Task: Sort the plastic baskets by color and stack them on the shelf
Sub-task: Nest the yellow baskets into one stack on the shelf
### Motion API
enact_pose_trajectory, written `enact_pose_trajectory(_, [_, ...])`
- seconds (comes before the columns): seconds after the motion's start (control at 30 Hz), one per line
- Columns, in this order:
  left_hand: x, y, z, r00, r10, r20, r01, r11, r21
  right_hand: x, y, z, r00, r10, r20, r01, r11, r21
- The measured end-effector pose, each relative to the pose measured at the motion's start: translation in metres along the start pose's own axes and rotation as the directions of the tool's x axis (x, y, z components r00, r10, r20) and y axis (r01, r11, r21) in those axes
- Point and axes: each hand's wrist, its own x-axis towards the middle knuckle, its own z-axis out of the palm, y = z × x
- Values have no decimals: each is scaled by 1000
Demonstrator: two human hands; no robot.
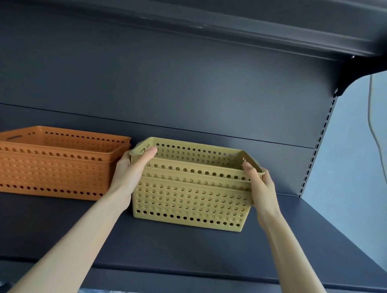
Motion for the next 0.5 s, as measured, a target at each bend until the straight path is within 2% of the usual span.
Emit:
enact_pose_trajectory(0.1, [-14,5,3,999,30,-25,-32,998,-58,-8,-1,-1,999,-37,-22,37,999,29])
enact_pose_trajectory(0.27, [-59,13,0,983,170,-74,-176,981,-80,-43,-9,-14,986,-142,-89,147,988,46])
enact_pose_trajectory(0.5, [-122,45,-34,944,330,32,-325,941,-97,-118,-47,-25,947,-265,-181,275,961,31])
